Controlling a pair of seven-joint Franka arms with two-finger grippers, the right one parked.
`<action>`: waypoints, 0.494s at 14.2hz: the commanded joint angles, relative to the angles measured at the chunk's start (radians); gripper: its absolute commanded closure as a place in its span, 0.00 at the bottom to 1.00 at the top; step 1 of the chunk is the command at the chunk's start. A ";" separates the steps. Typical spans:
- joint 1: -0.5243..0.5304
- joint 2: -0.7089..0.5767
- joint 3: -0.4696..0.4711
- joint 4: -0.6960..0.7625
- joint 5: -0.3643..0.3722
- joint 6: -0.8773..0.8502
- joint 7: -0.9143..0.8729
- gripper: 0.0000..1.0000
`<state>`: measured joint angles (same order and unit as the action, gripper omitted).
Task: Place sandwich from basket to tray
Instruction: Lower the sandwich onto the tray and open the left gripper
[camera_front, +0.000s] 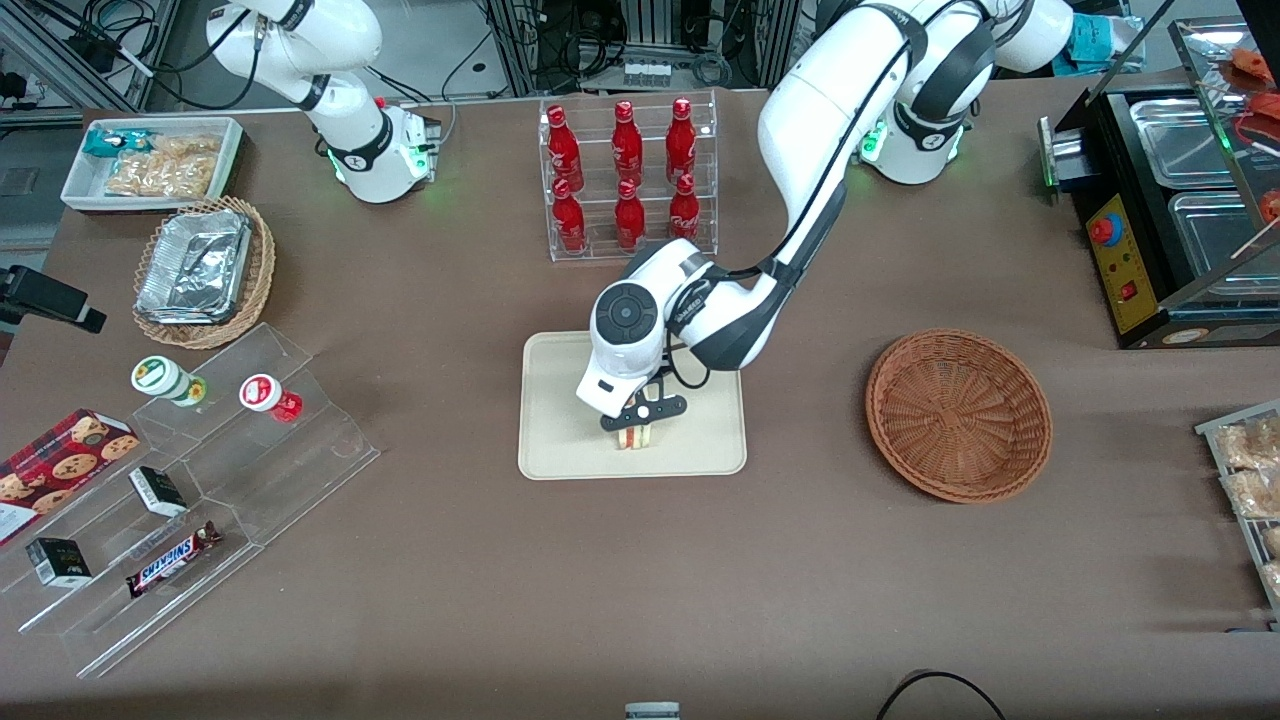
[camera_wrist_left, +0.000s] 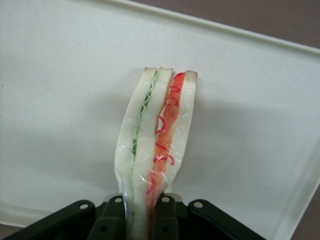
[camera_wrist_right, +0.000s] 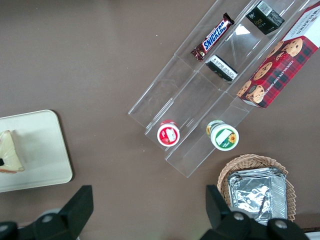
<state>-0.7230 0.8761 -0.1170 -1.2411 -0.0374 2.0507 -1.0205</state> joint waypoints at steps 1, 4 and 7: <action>-0.001 0.000 -0.009 0.012 -0.016 0.002 0.000 0.00; -0.003 -0.052 -0.006 0.012 -0.004 -0.015 0.002 0.00; 0.005 -0.143 0.020 0.009 0.023 -0.130 0.004 0.00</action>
<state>-0.7199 0.8102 -0.1208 -1.2108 -0.0333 2.0045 -1.0185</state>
